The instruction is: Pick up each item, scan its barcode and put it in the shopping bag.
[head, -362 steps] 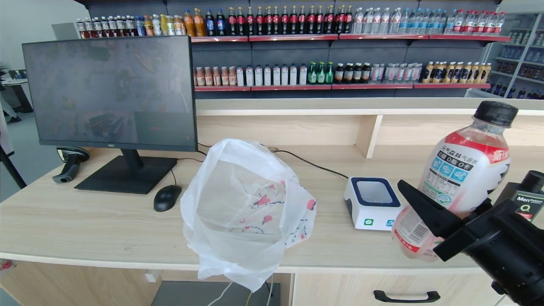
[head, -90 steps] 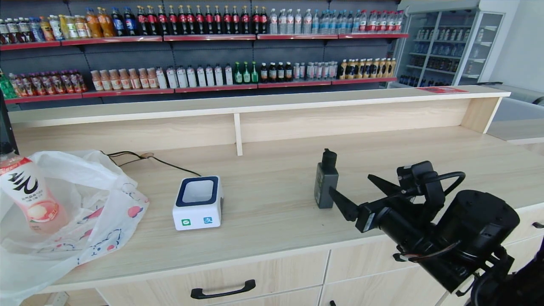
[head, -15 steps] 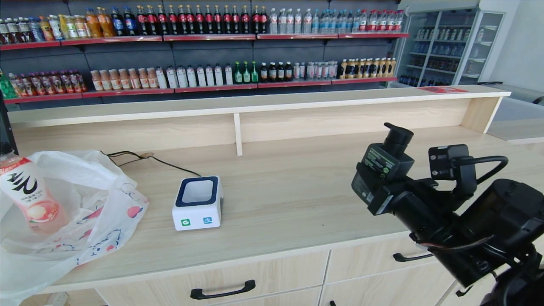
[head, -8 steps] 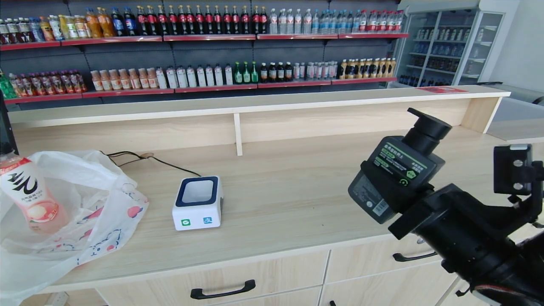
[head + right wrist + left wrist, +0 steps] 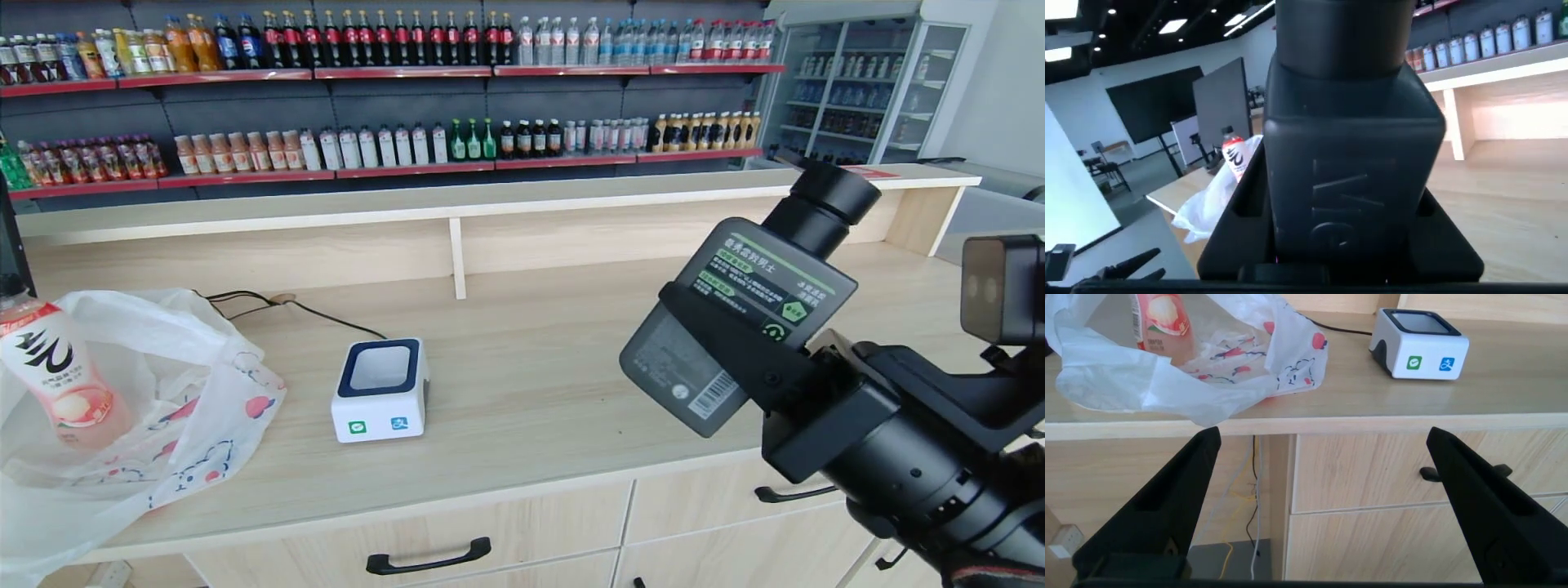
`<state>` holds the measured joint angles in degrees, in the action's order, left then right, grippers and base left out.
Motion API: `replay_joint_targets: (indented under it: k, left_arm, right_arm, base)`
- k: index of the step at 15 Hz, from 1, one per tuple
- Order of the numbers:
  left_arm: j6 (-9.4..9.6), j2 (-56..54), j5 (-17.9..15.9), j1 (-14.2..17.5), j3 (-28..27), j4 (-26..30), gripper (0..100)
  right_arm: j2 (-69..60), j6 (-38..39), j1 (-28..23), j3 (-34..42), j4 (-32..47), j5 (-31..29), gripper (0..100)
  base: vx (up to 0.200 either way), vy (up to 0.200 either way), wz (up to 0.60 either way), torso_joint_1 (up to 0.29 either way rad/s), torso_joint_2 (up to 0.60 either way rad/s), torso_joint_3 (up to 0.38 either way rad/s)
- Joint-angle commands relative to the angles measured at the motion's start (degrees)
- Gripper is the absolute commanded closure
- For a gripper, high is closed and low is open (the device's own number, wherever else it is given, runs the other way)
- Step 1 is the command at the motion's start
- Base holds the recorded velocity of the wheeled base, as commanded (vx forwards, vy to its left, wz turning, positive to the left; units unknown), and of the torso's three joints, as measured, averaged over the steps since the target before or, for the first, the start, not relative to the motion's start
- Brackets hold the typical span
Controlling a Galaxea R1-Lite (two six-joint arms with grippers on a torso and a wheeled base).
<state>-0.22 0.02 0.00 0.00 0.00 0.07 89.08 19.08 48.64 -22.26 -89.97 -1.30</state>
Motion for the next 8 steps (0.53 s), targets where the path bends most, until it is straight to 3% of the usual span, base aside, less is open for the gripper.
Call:
replay_joint_targets:
  k: [1, 4, 8]
  left_arm:
    - [-0.04, 0.0, 0.0, 0.0, 0.0, 0.0, 0]
    - [-0.04, 0.0, 0.0, 0.0, 0.0, 0.0, 0]
    - [-0.04, 0.0, 0.0, 0.0, 0.0, 0.0, 0]
  right_arm:
    - [1.5, 2.6, 0.2, -2.1, 0.0, 4.6, 100]
    - [1.5, 5.2, 4.1, -2.7, 0.0, 6.6, 100]
    - [2.8, 9.8, 6.4, -10.9, 0.0, 6.6, 100]
  base:
    - [0.0, 0.0, 0.0, 0.0, 0.0, 0.0]
    - [0.0, 0.0, 0.0, 0.0, 0.0, 0.0]
    - [0.0, 0.0, 0.0, 0.0, 0.0, 0.0]
